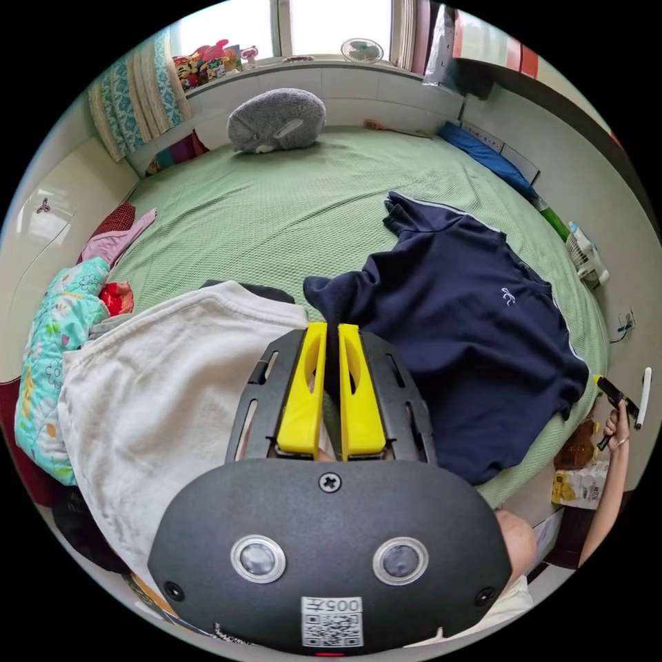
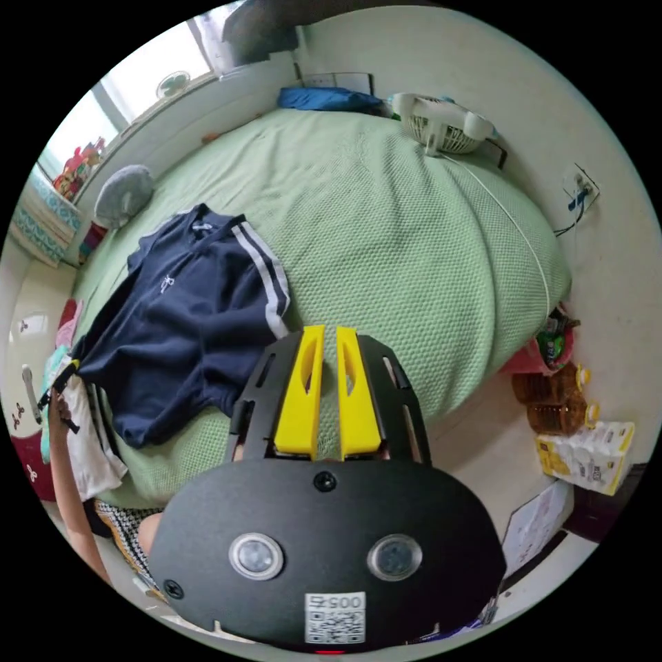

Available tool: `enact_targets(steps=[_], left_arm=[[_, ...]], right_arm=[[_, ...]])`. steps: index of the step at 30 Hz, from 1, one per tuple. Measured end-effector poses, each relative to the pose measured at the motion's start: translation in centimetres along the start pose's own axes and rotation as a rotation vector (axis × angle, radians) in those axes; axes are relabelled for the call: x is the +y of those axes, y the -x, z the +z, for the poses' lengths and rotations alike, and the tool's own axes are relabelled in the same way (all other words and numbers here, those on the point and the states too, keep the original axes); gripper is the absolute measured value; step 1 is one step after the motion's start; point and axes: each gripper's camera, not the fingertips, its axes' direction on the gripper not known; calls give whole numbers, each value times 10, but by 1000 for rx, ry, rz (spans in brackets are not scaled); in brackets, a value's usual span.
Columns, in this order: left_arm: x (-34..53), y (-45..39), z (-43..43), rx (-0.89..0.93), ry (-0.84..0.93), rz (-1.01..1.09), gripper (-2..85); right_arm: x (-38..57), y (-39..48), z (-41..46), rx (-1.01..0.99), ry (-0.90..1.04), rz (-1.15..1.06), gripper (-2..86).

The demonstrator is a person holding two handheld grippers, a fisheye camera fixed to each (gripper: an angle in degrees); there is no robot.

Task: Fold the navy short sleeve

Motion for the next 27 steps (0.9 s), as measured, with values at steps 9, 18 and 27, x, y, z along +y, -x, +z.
enact_targets(steps=[9,18,27], left_arm=[[1,15,-10,53,-6,-42,46],[5,21,-10,70,4,-55,46],[15,28,-18,114,9,-77,45]], right_arm=[[109,228,-8,-269,116,-739,47],[149,372,39,-120,145,-925,56],[145,357,20,-218,186,-915,-11]])
